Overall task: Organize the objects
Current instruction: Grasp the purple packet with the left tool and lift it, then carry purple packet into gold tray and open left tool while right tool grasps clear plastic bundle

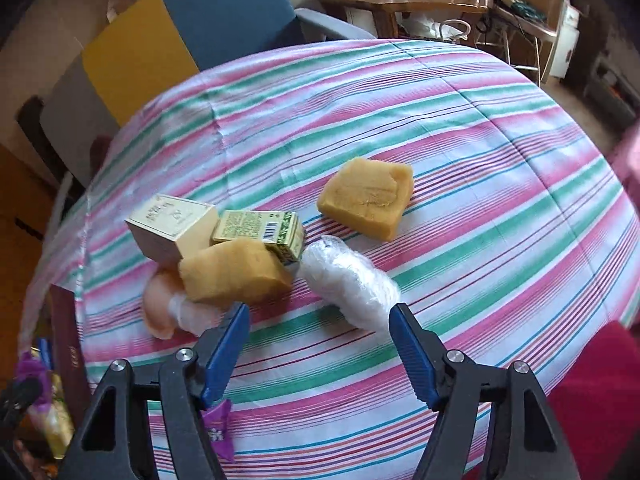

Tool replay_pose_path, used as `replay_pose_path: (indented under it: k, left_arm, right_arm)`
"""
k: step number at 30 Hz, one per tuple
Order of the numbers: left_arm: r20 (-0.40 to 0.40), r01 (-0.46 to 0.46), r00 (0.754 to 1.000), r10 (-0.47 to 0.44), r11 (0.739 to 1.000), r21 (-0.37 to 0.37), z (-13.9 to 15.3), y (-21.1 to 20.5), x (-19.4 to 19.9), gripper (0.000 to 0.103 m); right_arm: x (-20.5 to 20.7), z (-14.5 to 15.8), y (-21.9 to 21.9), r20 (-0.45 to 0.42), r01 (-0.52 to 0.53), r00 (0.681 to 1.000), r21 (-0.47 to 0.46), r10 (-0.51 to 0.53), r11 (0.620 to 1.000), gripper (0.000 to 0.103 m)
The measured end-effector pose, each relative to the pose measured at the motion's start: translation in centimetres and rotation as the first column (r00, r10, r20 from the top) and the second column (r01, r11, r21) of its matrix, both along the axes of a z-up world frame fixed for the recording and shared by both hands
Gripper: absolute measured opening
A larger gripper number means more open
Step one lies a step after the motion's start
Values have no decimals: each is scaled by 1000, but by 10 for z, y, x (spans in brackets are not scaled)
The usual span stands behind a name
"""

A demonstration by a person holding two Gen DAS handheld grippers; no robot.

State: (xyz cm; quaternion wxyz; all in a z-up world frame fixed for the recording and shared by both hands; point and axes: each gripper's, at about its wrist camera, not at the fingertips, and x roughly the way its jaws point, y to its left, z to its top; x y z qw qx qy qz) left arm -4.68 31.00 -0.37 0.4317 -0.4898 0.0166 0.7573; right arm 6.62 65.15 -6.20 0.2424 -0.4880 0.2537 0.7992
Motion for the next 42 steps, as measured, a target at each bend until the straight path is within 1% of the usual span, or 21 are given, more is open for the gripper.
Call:
replay_pose_path:
  k: [2,5,6,7,8,10,11,13,14,16,17,19,21,22,24,25,29,32,35,37,42]
  left_arm:
    - [1,-16,1000,16,1000,12,2,-15,1,33]
    - [2,-45,999,45,999,24,6,-36,1,33]
    - [0,-58,998,58,998,27,7,-45,0,33]
    - [-1,-75,997,75,997,30,9,-55,-2,33]
    - [-2,-93,996,93,995,34,10,-64,-3,33]
    - [-5,-146,989,147,988,43,14,-91,-9,33]
    - [-7,-171,985,172,984,47,16,-104,-11,33]
    - [-13,-249,968,250,967,55,20,-137,-19,33]
    - [-15,-295,955,296,954,60,22,-156,-24,33]
    - [-8,-383,923,385,921,73,22,-189,-31,33]
    - [6,-433,901,434,898,79,21,-209,-36,33]
    - [24,-504,864,504,860,81,18,-239,-41,33]
    - [16,-546,838,546,836,60,14,-260,-43,33]
    - [17,-556,831,556,830,51,11,-266,-45,33]
    - [17,-569,822,569,822,34,5,-272,-47,33]
    - [13,-569,822,569,822,17,0,-270,-50,33]
    - [-11,-539,842,540,840,-53,-21,-251,-67,33]
    - [-26,-511,858,512,850,-125,-42,-232,-90,33]
    - [-23,-502,862,507,845,-187,-63,-217,-118,33]
    - [-14,-505,857,515,836,-216,-76,-210,-135,33]
    - [-9,-501,856,517,823,-268,-95,-198,-166,33]
  right_arm:
    - [-13,-9,7,79,-16,997,45,12,999,74]
    - [-28,-24,17,164,-39,986,58,29,998,73]
    - [-32,-29,19,191,-50,981,58,38,997,69]
    - [-34,-35,21,213,-56,976,48,45,997,57]
    - [-37,-39,23,223,-59,974,35,50,998,52]
    - [-36,-43,23,222,-64,974,46,52,997,44]
    - [-35,-42,23,213,-63,976,52,51,997,43]
    - [-29,-43,22,195,-57,980,54,45,997,41]
    - [-27,-43,24,189,-48,981,45,39,998,41]
    - [-23,-42,29,163,-26,986,37,19,999,41]
    - [-21,-43,32,152,-11,988,21,8,1000,41]
    - [-15,-44,38,116,25,993,-14,-23,1000,41]
    - [-9,-43,45,84,52,995,-43,-48,998,41]
    - [-6,-42,48,76,62,995,-49,-58,997,41]
    - [-3,-40,50,66,75,995,-55,-71,996,41]
    - [-3,-40,48,62,77,995,-57,-74,995,41]
    - [-2,-37,41,65,73,995,-52,-70,996,41]
    - [2,-34,39,59,75,996,-49,-72,996,41]
    - [5,-32,38,54,79,996,-51,-76,996,41]
    - [5,-32,37,49,81,996,-52,-79,995,41]
    - [1,-32,36,51,77,996,-50,-75,996,41]
